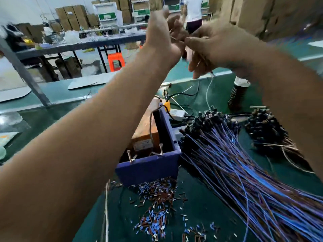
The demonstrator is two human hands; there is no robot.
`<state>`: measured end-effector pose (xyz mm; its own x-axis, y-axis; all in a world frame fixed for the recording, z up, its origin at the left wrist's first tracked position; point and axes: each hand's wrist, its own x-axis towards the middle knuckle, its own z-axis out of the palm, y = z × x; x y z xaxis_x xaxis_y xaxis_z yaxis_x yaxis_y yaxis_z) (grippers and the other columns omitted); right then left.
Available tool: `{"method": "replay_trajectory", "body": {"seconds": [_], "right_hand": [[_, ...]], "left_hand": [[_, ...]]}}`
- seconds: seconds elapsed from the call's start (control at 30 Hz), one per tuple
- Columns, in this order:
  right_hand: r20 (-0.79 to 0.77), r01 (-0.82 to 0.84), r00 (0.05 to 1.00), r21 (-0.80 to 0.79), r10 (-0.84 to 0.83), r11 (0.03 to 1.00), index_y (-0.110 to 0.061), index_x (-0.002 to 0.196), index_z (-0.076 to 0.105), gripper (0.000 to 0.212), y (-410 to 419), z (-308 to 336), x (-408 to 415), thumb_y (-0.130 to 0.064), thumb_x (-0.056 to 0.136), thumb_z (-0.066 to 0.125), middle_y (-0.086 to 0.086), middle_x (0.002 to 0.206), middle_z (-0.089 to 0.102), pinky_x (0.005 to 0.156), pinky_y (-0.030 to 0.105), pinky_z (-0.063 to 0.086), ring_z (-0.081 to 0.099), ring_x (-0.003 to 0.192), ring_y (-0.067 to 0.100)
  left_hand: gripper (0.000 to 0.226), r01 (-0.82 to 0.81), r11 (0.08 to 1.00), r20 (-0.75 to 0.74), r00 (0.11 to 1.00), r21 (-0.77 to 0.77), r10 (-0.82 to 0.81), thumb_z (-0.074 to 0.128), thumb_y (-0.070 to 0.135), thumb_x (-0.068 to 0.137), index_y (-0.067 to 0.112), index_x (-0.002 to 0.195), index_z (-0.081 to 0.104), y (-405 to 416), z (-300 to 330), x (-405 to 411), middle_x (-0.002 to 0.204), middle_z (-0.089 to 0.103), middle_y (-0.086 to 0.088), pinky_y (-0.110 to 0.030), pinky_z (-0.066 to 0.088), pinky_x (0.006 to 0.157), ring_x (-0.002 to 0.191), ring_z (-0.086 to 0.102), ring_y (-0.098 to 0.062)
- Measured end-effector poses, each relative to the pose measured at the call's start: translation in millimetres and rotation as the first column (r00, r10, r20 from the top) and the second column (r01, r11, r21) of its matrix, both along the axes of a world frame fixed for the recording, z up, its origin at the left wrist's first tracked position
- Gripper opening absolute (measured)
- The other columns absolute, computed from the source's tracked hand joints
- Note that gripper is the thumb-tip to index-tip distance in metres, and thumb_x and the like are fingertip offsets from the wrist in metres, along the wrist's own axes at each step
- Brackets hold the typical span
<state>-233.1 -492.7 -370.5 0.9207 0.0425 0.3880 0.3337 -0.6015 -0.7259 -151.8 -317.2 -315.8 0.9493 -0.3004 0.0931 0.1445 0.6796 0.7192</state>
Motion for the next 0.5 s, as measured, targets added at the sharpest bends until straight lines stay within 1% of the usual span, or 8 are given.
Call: {"method": "replay_trajectory", "body": {"seconds": [0.03, 0.07, 0.17, 0.2, 0.23, 0.3, 0.4, 0.5], "right_hand": [[-0.039, 0.036, 0.999, 0.042, -0.035, 0.998, -0.012, 0.104, 0.068, 0.017, -2.9, 26.0, 21.5, -0.028, 0.106, 0.062, 0.004, 0.067, 0.069, 0.049, 0.023, 0.055, 0.067, 0.055, 0.011], [0.004, 0.151, 0.988, 0.013, -0.151, 0.988, -0.013, 0.102, 0.071, 0.017, 28.9, 32.1, 37.5, -0.027, 0.105, 0.063, 0.002, 0.066, 0.066, 0.047, 0.020, 0.052, 0.062, 0.050, 0.006], [0.096, 0.246, 0.967, -0.134, -0.235, 0.960, -0.017, 0.092, 0.078, 0.021, 23.0, 28.7, 78.1, -0.027, 0.103, 0.063, -0.002, 0.069, 0.060, 0.048, 0.021, 0.046, 0.054, 0.052, 0.006], [0.136, 0.297, 0.952, -0.184, -0.275, 0.937, -0.018, 0.092, 0.079, 0.021, 15.6, 27.0, 91.2, -0.027, 0.103, 0.062, -0.002, 0.072, 0.062, 0.051, 0.024, 0.042, 0.053, 0.057, 0.009], [0.152, 0.324, 0.944, -0.237, -0.294, 0.916, -0.018, 0.094, 0.080, 0.021, 9.7, 25.1, 100.6, -0.027, 0.103, 0.062, 0.000, 0.076, 0.064, 0.055, 0.027, 0.038, 0.053, 0.063, 0.013], [0.217, 0.343, 0.936, -0.379, -0.278, 0.860, -0.016, 0.098, 0.081, 0.023, 19.3, 13.5, 125.9, -0.027, 0.102, 0.062, 0.006, 0.087, 0.068, 0.066, 0.030, 0.035, 0.059, 0.079, 0.022], [0.201, 0.341, 0.939, -0.417, -0.280, 0.843, -0.014, 0.099, 0.081, 0.024, 20.7, -8.1, 166.8, -0.027, 0.101, 0.061, 0.011, 0.092, 0.071, 0.074, 0.031, 0.040, 0.059, 0.087, 0.027], [0.150, 0.369, 0.929, -0.464, -0.339, 0.805, -0.007, 0.100, 0.075, 0.021, 24.7, -34.8, 204.9, -0.019, 0.102, 0.058, 0.017, 0.094, 0.064, 0.071, 0.033, 0.035, 0.060, 0.089, 0.034]], "left_hand": [[0.024, 0.005, 1.000, -0.025, 1.000, -0.008, -0.005, 0.038, 0.018, 0.107, 0.006, 0.089, 0.046, -1.2, 2.2, 13.4, 0.075, 0.039, -0.008, -0.023, 0.029, 0.057, 0.061, 0.036, -0.015], [0.022, 0.037, 0.999, -0.039, 0.999, 0.014, -0.036, 0.038, 0.018, 0.107, 0.006, 0.089, 0.046, 0.1, 1.5, 26.5, 0.077, 0.039, -0.008, -0.021, 0.028, 0.058, 0.062, 0.036, -0.014], [0.023, 0.088, 0.924, -0.033, 0.996, 0.371, -0.081, 0.041, 0.015, 0.105, 0.011, 0.084, 0.048, 4.6, -7.0, 59.2, 0.078, 0.040, -0.004, -0.019, 0.016, 0.067, 0.063, 0.036, -0.012], [0.024, 0.108, 0.870, -0.043, 0.994, 0.481, -0.099, 0.045, 0.015, 0.105, 0.011, 0.082, 0.051, 3.1, -13.8, 71.7, 0.079, 0.042, -0.004, -0.016, 0.023, 0.067, 0.063, 0.038, -0.012], [0.027, 0.124, 0.832, -0.074, 0.992, 0.541, -0.100, 0.047, 0.016, 0.106, 0.009, 0.081, 0.053, 1.9, -21.7, 82.4, 0.079, 0.046, -0.006, -0.016, 0.033, 0.060, 0.063, 0.042, -0.012], [0.034, 0.132, 0.830, -0.135, 0.988, 0.542, -0.069, 0.049, 0.015, 0.108, 0.004, 0.077, 0.054, -2.0, -36.2, 106.3, 0.073, 0.052, -0.010, -0.020, 0.050, 0.051, 0.056, 0.049, -0.013], [0.035, 0.141, 0.826, -0.204, 0.978, 0.546, -0.032, 0.048, 0.008, 0.108, -0.003, 0.076, 0.053, -8.8, -53.3, 141.0, 0.052, 0.058, -0.011, -0.020, 0.055, 0.049, 0.038, 0.055, -0.015], [0.021, 0.188, 0.801, -0.247, 0.968, 0.569, -0.052, 0.046, -0.001, 0.106, -0.009, 0.089, 0.054, -14.3, -68.9, 171.0, 0.060, 0.065, -0.019, -0.025, 0.060, 0.062, 0.050, 0.065, -0.020]]}}
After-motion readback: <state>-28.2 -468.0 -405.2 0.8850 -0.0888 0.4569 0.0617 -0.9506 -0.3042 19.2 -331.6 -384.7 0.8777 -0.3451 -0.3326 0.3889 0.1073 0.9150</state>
